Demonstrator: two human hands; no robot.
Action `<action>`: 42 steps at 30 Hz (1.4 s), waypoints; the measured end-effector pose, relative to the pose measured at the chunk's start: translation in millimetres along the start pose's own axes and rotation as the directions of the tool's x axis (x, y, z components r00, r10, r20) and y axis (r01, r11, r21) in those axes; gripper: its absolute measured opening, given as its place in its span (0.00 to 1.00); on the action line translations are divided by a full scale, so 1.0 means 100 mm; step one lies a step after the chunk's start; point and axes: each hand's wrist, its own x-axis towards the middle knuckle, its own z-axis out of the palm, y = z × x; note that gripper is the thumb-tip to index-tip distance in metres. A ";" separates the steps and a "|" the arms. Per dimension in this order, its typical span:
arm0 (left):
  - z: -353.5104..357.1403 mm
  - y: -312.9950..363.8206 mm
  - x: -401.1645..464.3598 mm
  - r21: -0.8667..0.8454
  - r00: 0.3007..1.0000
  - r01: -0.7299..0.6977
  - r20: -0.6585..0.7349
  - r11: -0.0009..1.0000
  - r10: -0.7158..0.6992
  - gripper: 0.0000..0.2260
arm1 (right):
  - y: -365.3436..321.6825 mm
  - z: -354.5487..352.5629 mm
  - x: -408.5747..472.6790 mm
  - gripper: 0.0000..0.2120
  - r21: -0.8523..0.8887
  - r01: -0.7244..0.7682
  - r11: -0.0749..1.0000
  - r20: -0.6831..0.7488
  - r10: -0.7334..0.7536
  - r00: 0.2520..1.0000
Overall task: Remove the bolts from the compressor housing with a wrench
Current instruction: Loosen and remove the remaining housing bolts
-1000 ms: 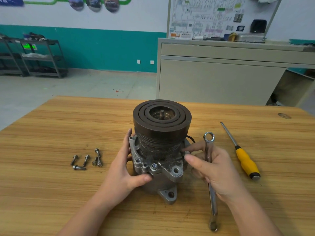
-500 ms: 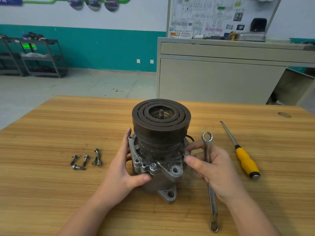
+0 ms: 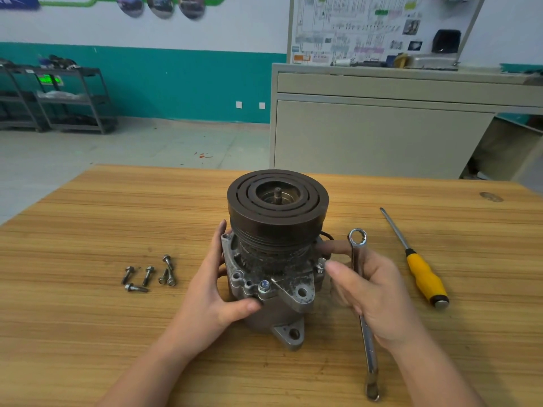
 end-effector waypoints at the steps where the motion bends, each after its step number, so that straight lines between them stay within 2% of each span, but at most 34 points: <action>1: 0.00 0.00 0.00 0.001 1.000 -0.004 0.001 1.000 0.004 0.55 | 0.00 0.01 0.00 0.10 -0.013 0.011 1.000 -0.001 -0.011 1.000; 5: 0.00 -0.02 0.00 -0.009 1.000 -0.010 0.016 1.000 0.010 0.58 | 0.02 -0.01 0.01 0.05 0.010 -0.004 1.000 -0.026 0.004 1.000; 14: 0.02 -0.02 0.00 -0.040 0.999 -0.041 -0.009 0.998 0.041 0.55 | -0.01 0.04 0.02 0.12 -0.006 -0.014 1.000 -0.087 0.013 0.996; 18: 0.04 -0.06 0.01 -0.037 0.998 -0.059 -0.038 0.998 0.058 0.60 | -0.05 0.05 -0.01 0.08 -0.062 0.049 0.997 -0.025 -0.051 0.998; 22: 0.06 -0.07 0.00 -0.004 0.983 -0.117 -0.145 0.993 0.115 0.52 | -0.07 0.01 -0.04 0.13 -0.127 0.004 0.992 0.048 0.002 0.999; 24: 0.07 -0.03 -0.01 0.070 0.935 -0.208 -0.280 0.976 0.219 0.44 | -0.09 0.00 -0.03 0.11 -0.162 -0.015 0.987 0.049 0.024 0.999; 26: 0.07 0.03 -0.01 0.177 0.821 -0.345 -0.418 0.922 0.388 0.30 | -0.12 0.02 -0.01 0.13 -0.248 -0.026 0.968 -0.009 0.024 1.000; 28: 0.10 0.09 -0.02 0.298 0.706 -0.443 -0.466 0.846 0.534 0.18 | -0.13 0.03 0.00 0.13 -0.302 -0.021 0.953 -0.080 -0.004 0.997; 29: 0.13 0.13 -0.04 0.342 0.680 -0.460 -0.457 0.819 0.573 0.16 | -0.13 0.01 0.00 0.10 -0.305 -0.017 0.952 -0.090 -0.012 0.996; 30: 0.18 0.15 -0.06 0.371 0.681 -0.452 -0.444 0.811 0.583 0.16 | -0.13 -0.01 0.00 0.07 -0.299 -0.020 0.954 -0.080 -0.004 0.997; 32: 0.28 0.16 -0.09 0.380 0.739 -0.383 -0.422 0.842 0.526 0.22 | -0.15 -0.04 0.00 0.06 -0.281 -0.019 0.959 -0.040 0.008 0.999; 34: 0.39 0.15 -0.10 0.332 0.812 -0.299 -0.404 0.895 0.421 0.30 | -0.17 -0.03 0.01 0.08 -0.285 -0.010 0.959 -0.044 -0.003 0.999; 36: 0.45 0.12 -0.10 0.286 0.854 -0.260 -0.379 0.922 0.358 0.34 | -0.18 -0.01 0.02 0.15 -0.312 -0.009 0.950 -0.087 -0.019 0.996; 37: 0.46 0.10 -0.09 0.276 0.859 -0.262 -0.370 0.925 0.354 0.34 | -0.18 -0.01 0.03 0.15 -0.322 -0.015 0.947 -0.103 -0.020 0.994; 40: 0.47 0.04 -0.09 0.289 0.844 -0.309 -0.355 0.906 0.401 0.31 | -0.21 -0.02 0.03 0.06 -0.327 -0.019 0.945 -0.068 -0.003 0.998; 42: 0.47 0.02 -0.10 0.284 0.841 -0.322 -0.352 0.903 0.411 0.30 | -0.23 -0.03 0.03 0.09 -0.342 -0.007 0.940 -0.053 -0.012 0.999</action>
